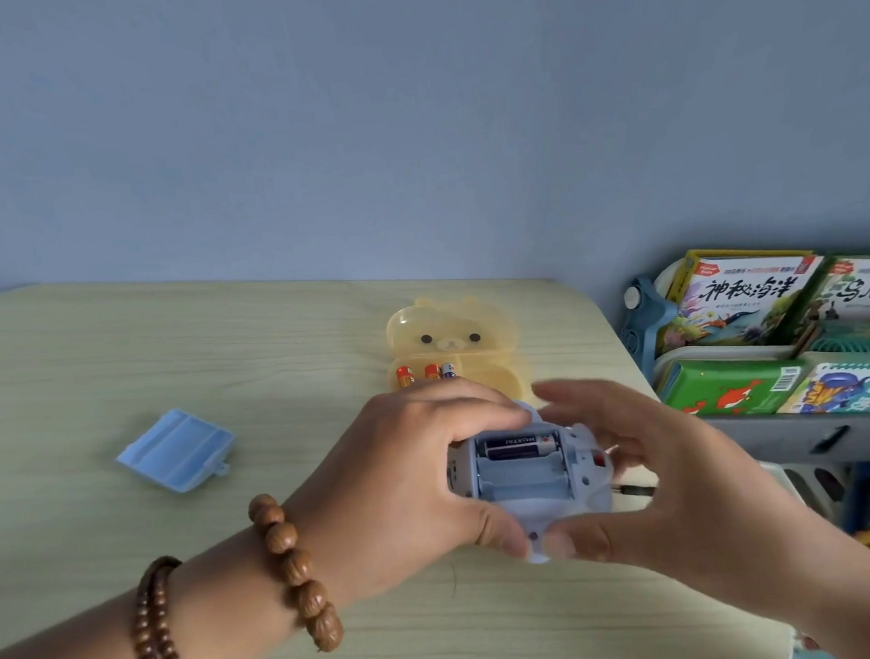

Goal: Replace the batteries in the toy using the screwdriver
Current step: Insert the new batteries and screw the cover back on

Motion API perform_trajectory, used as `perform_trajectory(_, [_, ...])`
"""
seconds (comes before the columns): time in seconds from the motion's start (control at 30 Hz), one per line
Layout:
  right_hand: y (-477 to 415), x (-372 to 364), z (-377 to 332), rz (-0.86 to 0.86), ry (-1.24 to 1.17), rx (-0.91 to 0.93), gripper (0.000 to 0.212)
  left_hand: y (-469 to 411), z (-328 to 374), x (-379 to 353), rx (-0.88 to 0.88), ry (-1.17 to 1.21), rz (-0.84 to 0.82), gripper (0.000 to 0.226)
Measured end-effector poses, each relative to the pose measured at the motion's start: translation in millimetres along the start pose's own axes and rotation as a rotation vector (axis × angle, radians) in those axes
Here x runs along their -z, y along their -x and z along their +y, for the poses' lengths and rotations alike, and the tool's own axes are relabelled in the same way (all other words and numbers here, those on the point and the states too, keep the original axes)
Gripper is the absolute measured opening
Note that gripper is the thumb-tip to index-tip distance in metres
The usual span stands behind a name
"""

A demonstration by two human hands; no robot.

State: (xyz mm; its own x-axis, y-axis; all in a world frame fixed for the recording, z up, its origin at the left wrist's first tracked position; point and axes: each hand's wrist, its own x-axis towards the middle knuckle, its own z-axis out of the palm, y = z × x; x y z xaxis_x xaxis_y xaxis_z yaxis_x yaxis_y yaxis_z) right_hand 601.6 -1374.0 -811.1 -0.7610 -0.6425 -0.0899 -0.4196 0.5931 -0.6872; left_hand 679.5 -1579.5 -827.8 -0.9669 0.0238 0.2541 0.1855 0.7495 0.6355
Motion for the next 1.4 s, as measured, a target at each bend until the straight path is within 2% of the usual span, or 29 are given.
perform_trajectory(0.17, [2, -2, 5, 0.05, -0.051, 0.039, 0.078, 1, -4, 14, 0.049, 0.018, -0.05, 0.096])
perform_trajectory(0.27, [1, -2, 5, 0.061, -0.053, 0.052, 0.077, 12, -22, 35, 0.158, -0.145, -0.13, 0.108])
perform_trajectory(0.37, [2, -1, 3, 0.059, -0.043, 0.061, 0.077, 26, -37, 47, 0.252, -0.248, -0.2, 0.105])
perform_trajectory(0.47, [1, -4, 5, 0.063, -0.059, 0.07, 0.078, 32, -41, 48, 0.247, -0.237, -0.224, 0.102])
perform_trajectory(0.73, [2, -5, 9, 0.057, -0.096, 0.091, 0.079, 33, -39, 53, 0.292, -0.176, -0.143, 0.065])
perform_trajectory(0.8, [2, -5, 12, 0.066, -0.075, 0.096, 0.08, 31, -43, 56, 0.296, -0.064, -0.018, 0.046])
perform_trajectory(0.87, [3, -6, 13, 0.074, -0.061, 0.093, 0.08, 27, -40, 57, 0.303, 0.092, 0.115, 0.042])
perform_trajectory(0.97, [3, -5, 13, 0.077, -0.021, 0.082, 0.077, 19, -32, 56, 0.315, 0.31, 0.127, 0.036])
perform_trajectory(1.03, [3, -5, 12, 0.072, -0.012, 0.069, 0.077, 14, -24, 53, 0.274, 0.313, 0.103, 0.032])
perform_trajectory(1.13, [3, -5, 12, 0.07, -0.01, 0.071, 0.079, 7, -15, 43, 0.154, 0.143, 0.122, 0.034])
perform_trajectory(1.27, [1, -5, 11, 0.069, -0.009, 0.077, 0.078, 1, -5, 28, -0.024, -0.078, 0.109, 0.016])
perform_trajectory(1.4, [0, -5, 12, 0.061, -0.004, 0.075, 0.077, -2, 6, 20, -0.085, -0.134, 0.043, 0.011])
